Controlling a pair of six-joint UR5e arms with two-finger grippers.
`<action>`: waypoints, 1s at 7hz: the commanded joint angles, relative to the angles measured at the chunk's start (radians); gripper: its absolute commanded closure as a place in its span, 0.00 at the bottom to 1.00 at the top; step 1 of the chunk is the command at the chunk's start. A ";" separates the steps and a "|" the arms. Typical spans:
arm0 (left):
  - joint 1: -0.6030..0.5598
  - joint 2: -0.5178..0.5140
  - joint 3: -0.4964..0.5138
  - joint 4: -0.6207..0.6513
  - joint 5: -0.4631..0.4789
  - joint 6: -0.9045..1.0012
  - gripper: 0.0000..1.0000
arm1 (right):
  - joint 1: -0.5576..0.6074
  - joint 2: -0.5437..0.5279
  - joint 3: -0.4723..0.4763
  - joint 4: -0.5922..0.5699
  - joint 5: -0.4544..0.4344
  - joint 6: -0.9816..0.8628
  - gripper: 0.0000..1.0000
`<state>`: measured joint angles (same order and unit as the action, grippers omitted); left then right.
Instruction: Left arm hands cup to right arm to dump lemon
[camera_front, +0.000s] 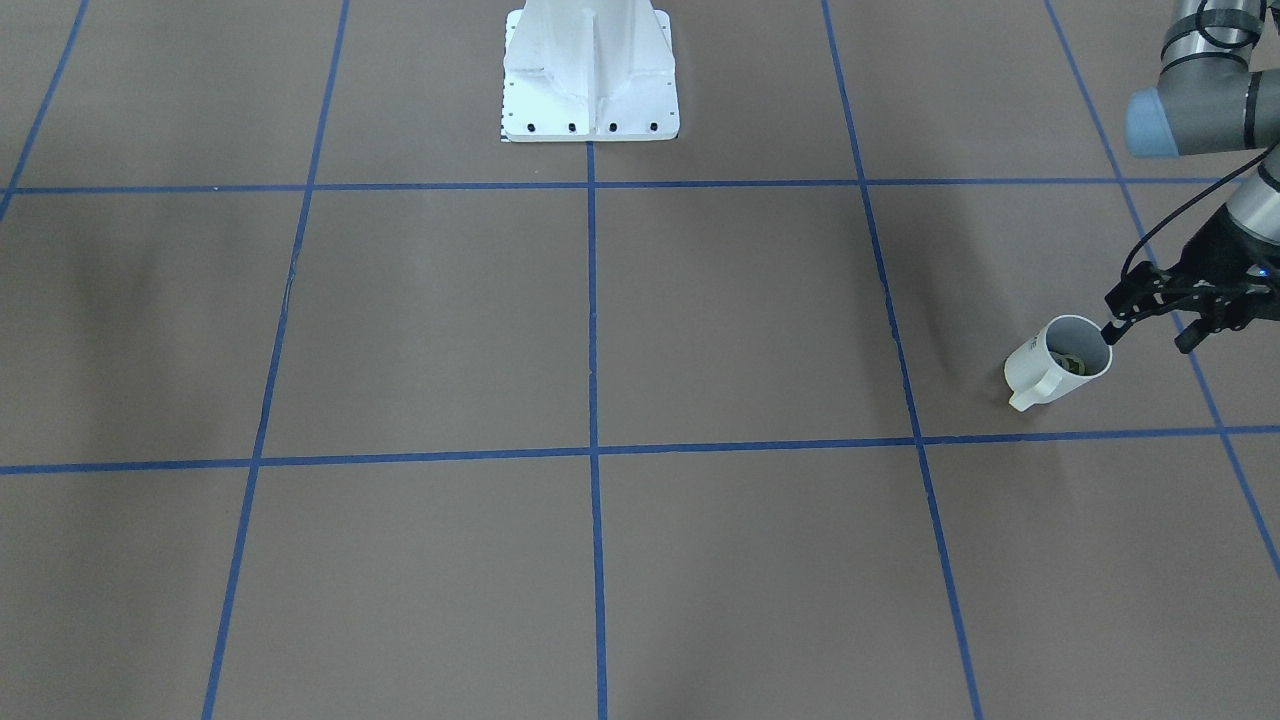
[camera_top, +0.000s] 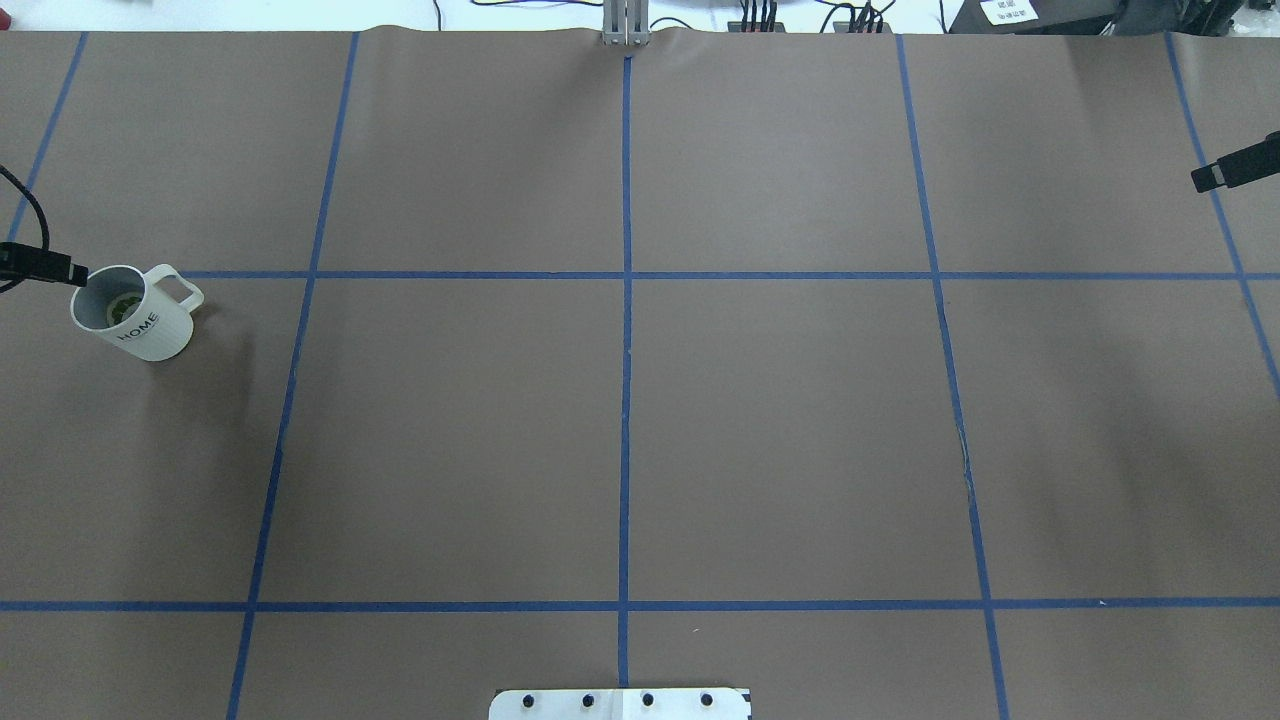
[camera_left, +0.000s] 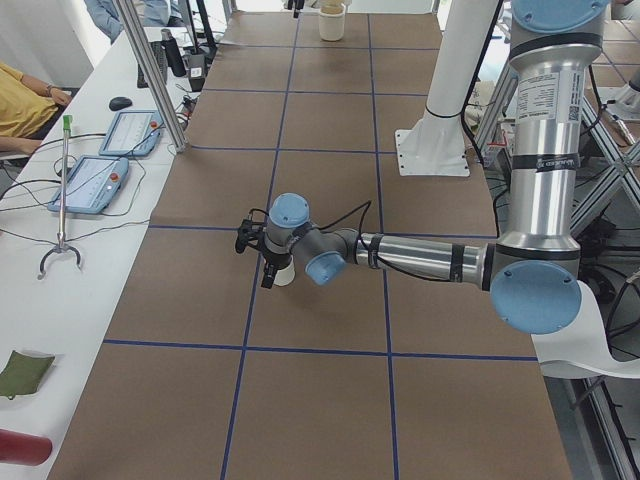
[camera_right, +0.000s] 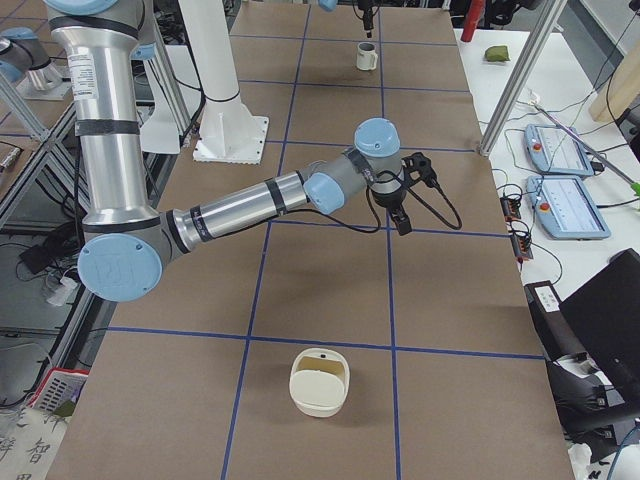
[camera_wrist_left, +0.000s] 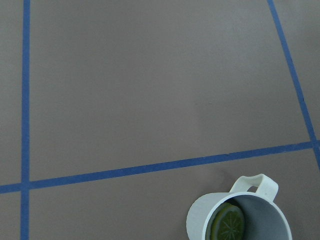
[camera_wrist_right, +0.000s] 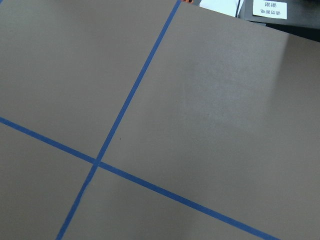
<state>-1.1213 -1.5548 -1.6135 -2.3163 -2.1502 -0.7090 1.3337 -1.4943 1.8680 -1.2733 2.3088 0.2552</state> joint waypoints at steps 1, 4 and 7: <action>0.049 -0.001 0.004 -0.012 0.036 -0.021 0.04 | -0.001 -0.001 0.000 0.000 0.000 -0.001 0.01; 0.071 0.002 0.004 -0.012 0.049 -0.015 0.91 | -0.001 -0.003 0.000 0.000 0.000 -0.001 0.01; 0.071 0.019 -0.003 -0.012 0.093 -0.006 1.00 | -0.001 -0.003 0.002 0.000 0.000 -0.002 0.01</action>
<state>-1.0511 -1.5477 -1.6099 -2.3286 -2.0709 -0.7188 1.3330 -1.4972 1.8688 -1.2732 2.3086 0.2543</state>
